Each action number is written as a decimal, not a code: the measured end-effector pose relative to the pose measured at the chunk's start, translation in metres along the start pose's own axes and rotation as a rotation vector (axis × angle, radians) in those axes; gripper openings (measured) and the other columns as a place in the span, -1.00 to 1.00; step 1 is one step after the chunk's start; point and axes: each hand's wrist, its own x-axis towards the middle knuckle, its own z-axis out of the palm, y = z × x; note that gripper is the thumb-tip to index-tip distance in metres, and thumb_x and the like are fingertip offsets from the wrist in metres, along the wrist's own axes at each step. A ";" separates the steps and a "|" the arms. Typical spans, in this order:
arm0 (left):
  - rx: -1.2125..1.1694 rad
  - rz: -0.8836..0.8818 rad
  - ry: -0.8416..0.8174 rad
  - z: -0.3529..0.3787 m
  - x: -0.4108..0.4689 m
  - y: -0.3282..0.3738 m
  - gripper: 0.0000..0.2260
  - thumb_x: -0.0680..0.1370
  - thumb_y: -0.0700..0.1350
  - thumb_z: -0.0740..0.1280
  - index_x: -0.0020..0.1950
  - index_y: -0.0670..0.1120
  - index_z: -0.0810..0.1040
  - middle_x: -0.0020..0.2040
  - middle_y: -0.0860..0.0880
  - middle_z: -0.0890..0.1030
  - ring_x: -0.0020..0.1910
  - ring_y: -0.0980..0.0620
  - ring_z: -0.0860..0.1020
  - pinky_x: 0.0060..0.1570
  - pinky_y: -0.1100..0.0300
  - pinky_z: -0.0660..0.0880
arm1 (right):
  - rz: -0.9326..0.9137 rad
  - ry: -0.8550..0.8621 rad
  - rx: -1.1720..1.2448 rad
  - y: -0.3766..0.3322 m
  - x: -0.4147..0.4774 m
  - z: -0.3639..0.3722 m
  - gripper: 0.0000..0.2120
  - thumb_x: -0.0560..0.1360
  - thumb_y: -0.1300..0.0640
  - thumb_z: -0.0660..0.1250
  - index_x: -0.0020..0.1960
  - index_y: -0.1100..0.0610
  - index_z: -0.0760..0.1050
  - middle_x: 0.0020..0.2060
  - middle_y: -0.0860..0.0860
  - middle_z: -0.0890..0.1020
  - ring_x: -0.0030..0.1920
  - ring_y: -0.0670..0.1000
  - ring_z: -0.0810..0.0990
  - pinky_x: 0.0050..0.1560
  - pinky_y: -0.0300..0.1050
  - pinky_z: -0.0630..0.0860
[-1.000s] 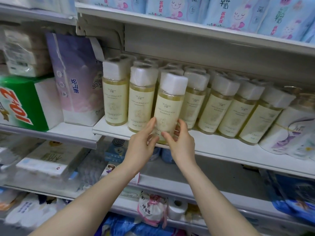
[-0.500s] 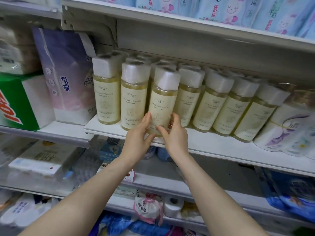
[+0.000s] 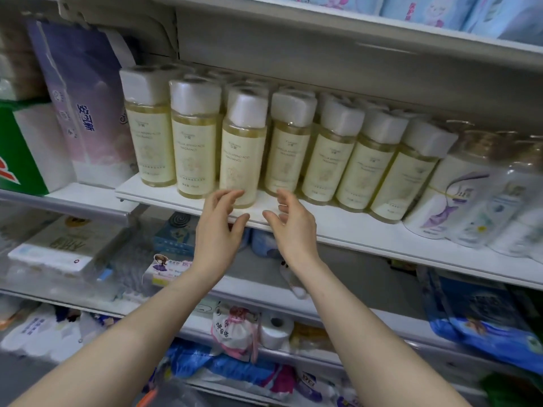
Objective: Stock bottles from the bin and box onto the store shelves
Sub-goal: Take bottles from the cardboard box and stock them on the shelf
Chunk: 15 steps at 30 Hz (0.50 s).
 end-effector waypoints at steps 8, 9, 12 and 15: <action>0.009 -0.004 -0.011 0.058 -0.061 0.048 -0.63 0.54 -0.21 0.37 0.34 0.00 0.50 0.24 0.04 0.47 0.19 0.06 0.51 0.21 0.02 0.51 | -0.103 0.025 0.064 0.057 -0.047 -0.060 -0.69 0.54 0.23 0.38 0.28 0.08 0.53 0.14 -0.01 0.61 0.08 -0.08 0.59 0.13 -0.14 0.57; 0.018 -0.021 -0.016 0.066 -0.071 0.052 -0.63 0.54 -0.21 0.37 0.34 -0.01 0.50 0.24 0.03 0.47 0.21 0.06 0.50 0.22 0.01 0.51 | -0.107 0.020 0.072 0.065 -0.053 -0.068 -0.70 0.54 0.23 0.38 0.26 0.09 0.54 0.13 -0.01 0.62 0.07 -0.08 0.60 0.11 -0.15 0.58; 0.038 -0.030 -0.041 0.093 -0.104 0.063 -0.65 0.55 -0.20 0.36 0.33 -0.01 0.49 0.24 0.04 0.47 0.23 0.11 0.47 0.22 0.02 0.50 | -0.105 -0.003 0.091 0.095 -0.074 -0.090 -0.72 0.54 0.25 0.38 0.24 0.12 0.55 0.12 0.01 0.63 0.05 -0.07 0.62 0.08 -0.23 0.57; 0.052 -0.070 -0.062 0.118 -0.139 0.065 -0.66 0.56 -0.20 0.36 0.32 -0.01 0.50 0.23 0.04 0.47 0.19 0.13 0.48 0.20 0.07 0.50 | -0.056 -0.054 0.086 0.131 -0.099 -0.102 -0.71 0.55 0.25 0.37 0.25 0.11 0.54 0.12 0.00 0.63 0.03 -0.10 0.61 0.03 -0.41 0.50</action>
